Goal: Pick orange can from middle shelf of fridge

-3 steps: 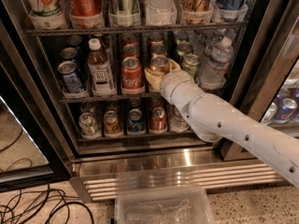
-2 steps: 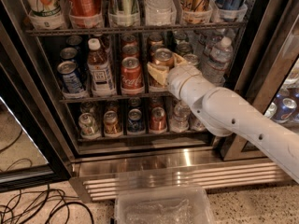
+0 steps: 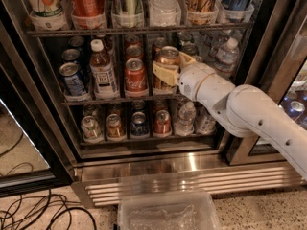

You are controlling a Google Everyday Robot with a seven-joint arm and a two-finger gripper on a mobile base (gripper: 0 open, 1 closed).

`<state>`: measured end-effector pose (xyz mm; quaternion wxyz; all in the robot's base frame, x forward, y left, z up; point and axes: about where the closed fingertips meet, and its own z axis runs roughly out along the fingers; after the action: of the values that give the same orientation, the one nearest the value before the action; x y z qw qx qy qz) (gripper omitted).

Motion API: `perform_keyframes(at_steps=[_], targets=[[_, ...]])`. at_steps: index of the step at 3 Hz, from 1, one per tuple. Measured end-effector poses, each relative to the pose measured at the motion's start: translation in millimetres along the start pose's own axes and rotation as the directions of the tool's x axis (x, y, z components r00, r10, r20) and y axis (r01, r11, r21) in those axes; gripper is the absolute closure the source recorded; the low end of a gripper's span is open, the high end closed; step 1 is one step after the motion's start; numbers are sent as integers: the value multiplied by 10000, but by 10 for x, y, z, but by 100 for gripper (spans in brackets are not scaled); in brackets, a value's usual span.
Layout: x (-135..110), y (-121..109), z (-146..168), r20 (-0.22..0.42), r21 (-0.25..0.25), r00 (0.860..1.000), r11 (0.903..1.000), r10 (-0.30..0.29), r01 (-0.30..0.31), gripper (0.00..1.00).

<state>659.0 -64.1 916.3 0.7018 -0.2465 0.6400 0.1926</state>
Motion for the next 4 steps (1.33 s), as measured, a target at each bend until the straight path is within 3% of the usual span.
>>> perform_keyframes(at_steps=[1,2,3,4], targets=[[111,377,-89,-241,-1472,9912,9802,1303,-1325,100],[272,733,-170,-584,-2642,9687,9320,2414,-2482,100],[308,885,-249,-1009,-3478,9584,8931,2669,-2853,100],[308,886,-249,-1009,-3479,9584,8931,2669,-2853,100]])
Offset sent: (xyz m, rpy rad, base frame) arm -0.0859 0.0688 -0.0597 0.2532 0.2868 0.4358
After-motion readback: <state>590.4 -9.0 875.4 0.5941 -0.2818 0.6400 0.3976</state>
